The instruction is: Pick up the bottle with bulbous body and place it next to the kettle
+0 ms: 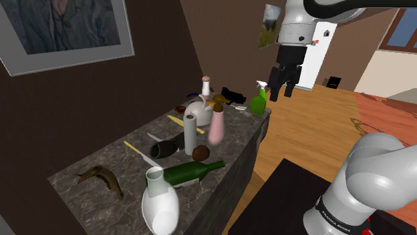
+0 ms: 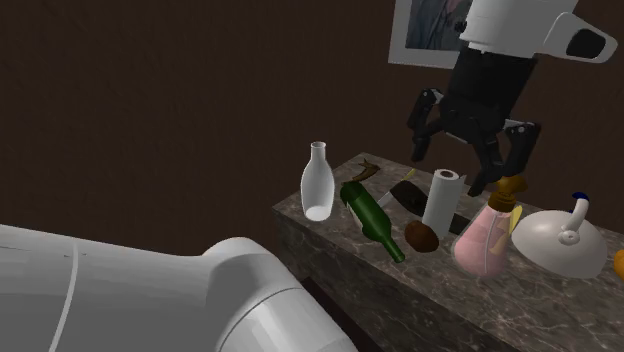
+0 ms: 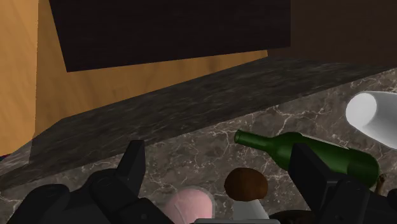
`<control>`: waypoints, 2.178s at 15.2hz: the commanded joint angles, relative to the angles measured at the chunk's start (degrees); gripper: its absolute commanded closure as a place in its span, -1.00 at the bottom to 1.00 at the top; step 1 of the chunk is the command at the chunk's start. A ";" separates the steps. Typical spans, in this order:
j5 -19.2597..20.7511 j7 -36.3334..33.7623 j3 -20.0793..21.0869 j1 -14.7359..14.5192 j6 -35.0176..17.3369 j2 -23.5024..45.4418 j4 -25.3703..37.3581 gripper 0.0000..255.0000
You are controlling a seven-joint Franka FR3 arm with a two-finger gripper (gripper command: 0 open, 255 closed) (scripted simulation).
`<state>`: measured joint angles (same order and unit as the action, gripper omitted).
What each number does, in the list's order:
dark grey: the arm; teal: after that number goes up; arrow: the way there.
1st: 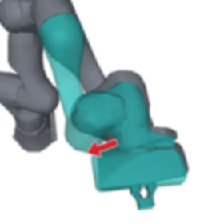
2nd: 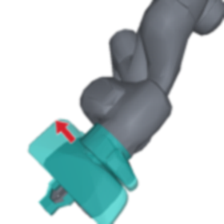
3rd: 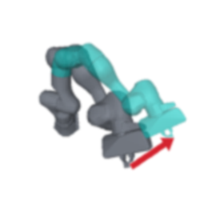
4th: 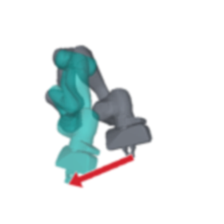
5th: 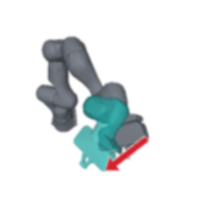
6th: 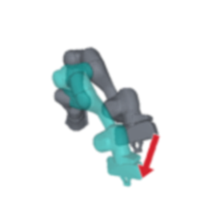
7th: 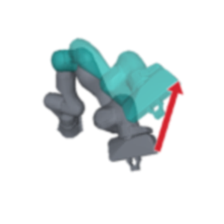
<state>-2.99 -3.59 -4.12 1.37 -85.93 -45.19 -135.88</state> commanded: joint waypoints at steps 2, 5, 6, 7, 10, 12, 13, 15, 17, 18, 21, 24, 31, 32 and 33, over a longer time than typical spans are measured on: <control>-0.85 -1.25 1.31 -0.50 -0.95 0.17 -0.46 -1.00; -3.31 -4.96 5.26 -2.00 -3.94 1.16 -1.43 -1.00; -4.08 -6.17 6.58 -2.49 -4.97 1.66 -1.61 -1.00; -4.82 -7.39 7.89 -2.98 -6.02 2.23 -1.73 -1.00; -6.82 -11.01 11.86 -4.36 -9.24 4.43 -1.64 -1.00; -7.93 -13.42 14.49 -5.20 -11.42 6.28 -1.23 -1.00; -8.39 -14.64 15.80 -5.58 -12.51 7.32 -0.92 -1.00; -9.15 -17.07 18.45 -6.22 -14.69 9.60 -0.08 -1.00; -9.64 -19.54 21.11 -6.71 -16.84 12.15 1.04 -1.00; -9.75 -20.80 22.44 -6.92 -17.89 13.52 1.70 -1.00; -9.55 -24.75 26.41 -7.32 -20.95 18.01 4.11 -1.00; -8.36 -29.03 30.39 -7.44 -23.76 23.06 7.12 -1.00; -0.61 -41.06 39.21 -7.57 -28.63 37.36 16.59 -1.00; 1.16 -43.05 40.29 -7.77 -29.02 39.73 18.25 -1.00; 3.08 -45.09 41.27 -8.07 -29.29 42.19 19.99 -1.00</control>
<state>-1.94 -46.26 35.90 -6.40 -114.86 -5.66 -117.83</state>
